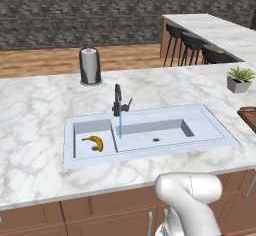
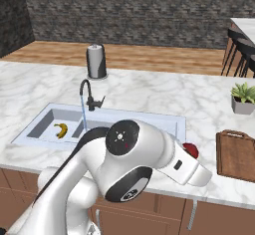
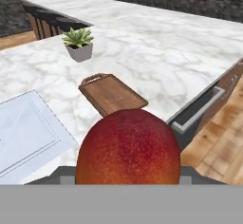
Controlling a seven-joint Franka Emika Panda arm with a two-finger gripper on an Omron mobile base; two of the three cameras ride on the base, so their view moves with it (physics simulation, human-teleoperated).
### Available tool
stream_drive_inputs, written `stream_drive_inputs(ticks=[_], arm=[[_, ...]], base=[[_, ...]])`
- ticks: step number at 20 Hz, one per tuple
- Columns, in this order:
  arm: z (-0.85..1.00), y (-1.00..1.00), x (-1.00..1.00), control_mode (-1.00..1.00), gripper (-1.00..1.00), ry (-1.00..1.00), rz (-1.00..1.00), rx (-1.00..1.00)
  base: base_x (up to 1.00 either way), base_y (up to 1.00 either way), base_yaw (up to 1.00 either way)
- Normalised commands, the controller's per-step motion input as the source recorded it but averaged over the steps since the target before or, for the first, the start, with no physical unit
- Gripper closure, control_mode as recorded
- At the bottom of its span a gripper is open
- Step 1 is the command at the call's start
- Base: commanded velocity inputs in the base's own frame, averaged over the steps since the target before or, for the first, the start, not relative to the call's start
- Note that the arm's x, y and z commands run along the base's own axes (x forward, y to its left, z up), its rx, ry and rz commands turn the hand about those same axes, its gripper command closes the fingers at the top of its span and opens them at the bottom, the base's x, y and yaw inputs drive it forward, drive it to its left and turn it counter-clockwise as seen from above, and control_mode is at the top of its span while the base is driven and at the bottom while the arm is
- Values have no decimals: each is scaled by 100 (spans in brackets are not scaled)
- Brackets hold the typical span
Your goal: Pick the banana, mango from the sink and place them on the cutting board to airdry. Then turn off the sink faucet.
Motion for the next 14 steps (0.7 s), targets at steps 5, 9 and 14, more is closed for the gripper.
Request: stream_drive_inputs(ticks=[5,9,14], arm=[[-4,-17,7,-100,100,0,4,2],[-22,-3,13,-100,100,6,3,0],[-28,0,26,-100,100,4,3,0]], base=[[0,0,0],[0,0,0],[0,0,0]])
